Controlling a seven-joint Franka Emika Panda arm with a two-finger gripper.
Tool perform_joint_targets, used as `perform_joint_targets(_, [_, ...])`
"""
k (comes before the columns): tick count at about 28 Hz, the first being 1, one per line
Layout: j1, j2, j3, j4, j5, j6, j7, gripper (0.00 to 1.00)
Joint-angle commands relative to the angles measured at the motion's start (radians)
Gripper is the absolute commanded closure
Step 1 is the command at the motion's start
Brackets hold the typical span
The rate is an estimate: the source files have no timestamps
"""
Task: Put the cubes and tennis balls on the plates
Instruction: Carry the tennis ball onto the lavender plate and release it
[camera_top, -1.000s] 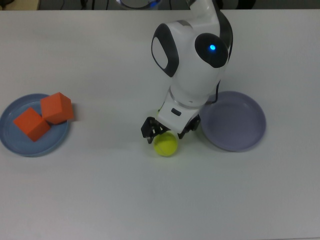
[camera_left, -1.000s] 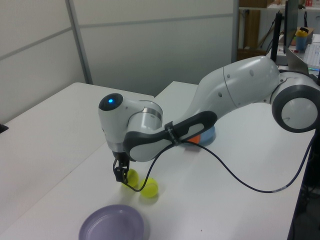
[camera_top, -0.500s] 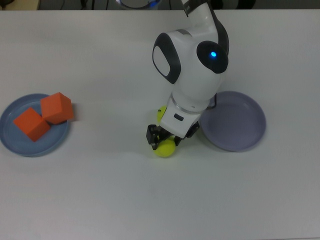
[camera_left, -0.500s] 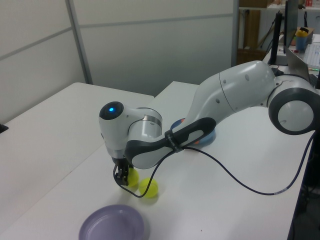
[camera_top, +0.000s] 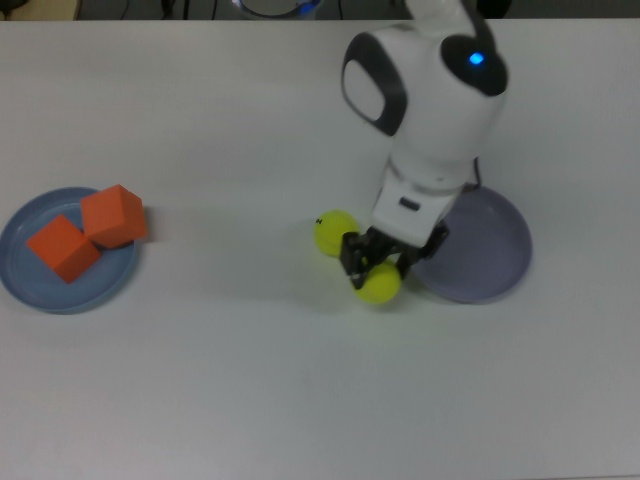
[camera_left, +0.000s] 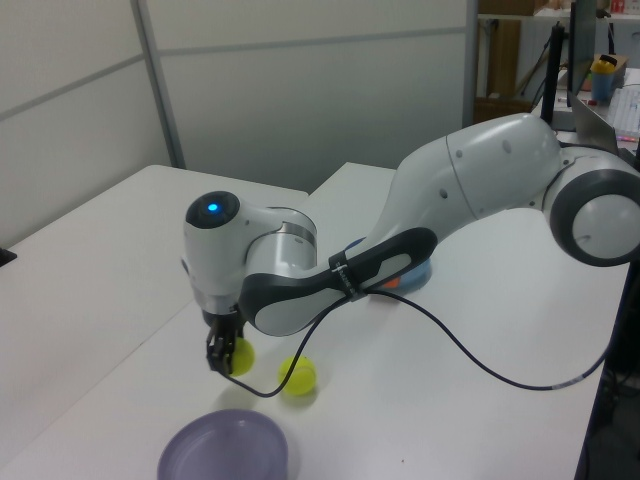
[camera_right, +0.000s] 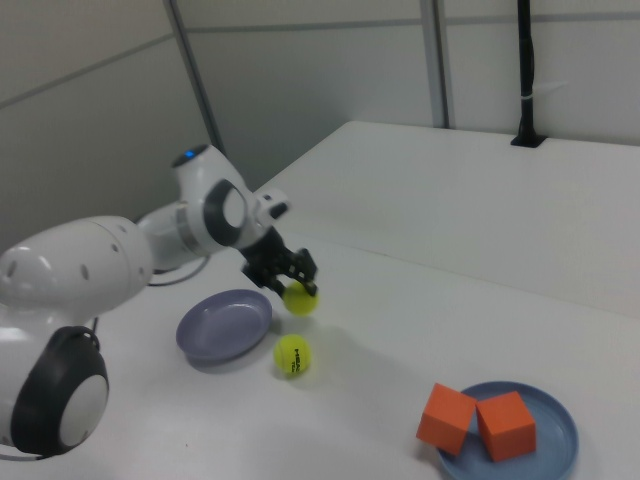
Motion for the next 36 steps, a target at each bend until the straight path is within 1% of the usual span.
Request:
perform_joint_targets(1, [0.008,-0.046,0.039,-0.033,0.018,-0.054,0.041,1.00])
perform_joint_targets(3, [0.018,-0.045,0.054,-0.039,0.016,-0.061,0.055,1.00])
perform_joint_targets(4, [0.025,-0.045,0.054,-0.040,0.013,-0.061,0.064,0.97])
perform_joint_targets(6, [0.041,-0.043,0.054,-0.040,0.010,-0.061,0.081,0.84])
perform_joint_targets(9, [0.051,-0.043,0.054,-0.040,0.015,-0.093,0.107,0.20])
perform_joint_targets(10, [0.054,-0.043,0.054,-0.040,0.016,-0.104,0.116,0.13])
perform_joint_targets(11, [0.059,-0.043,0.056,-0.040,0.015,-0.111,0.124,0.11])
perform_joint_targets(12, [0.071,-0.045,0.056,-0.039,0.016,-0.120,0.136,0.00])
perform_joint_targets(20, [0.078,-0.046,0.065,-0.034,0.019,-0.125,0.162,0.00])
perform_joint_targets(25, [0.068,-0.072,0.062,-0.033,0.021,-0.151,0.156,0.00])
perform_joint_targets(27, [0.058,-0.080,0.054,-0.031,0.019,-0.202,0.147,0.00])
perform_joint_targets(31, [0.016,-0.078,0.053,-0.037,0.018,-0.290,0.107,0.00])
perform_joint_targets(34, [0.004,-0.071,0.045,-0.047,0.016,-0.318,0.105,0.00])
perform_joint_targets(36, [-0.004,-0.068,0.030,-0.065,0.016,-0.325,0.105,0.00])
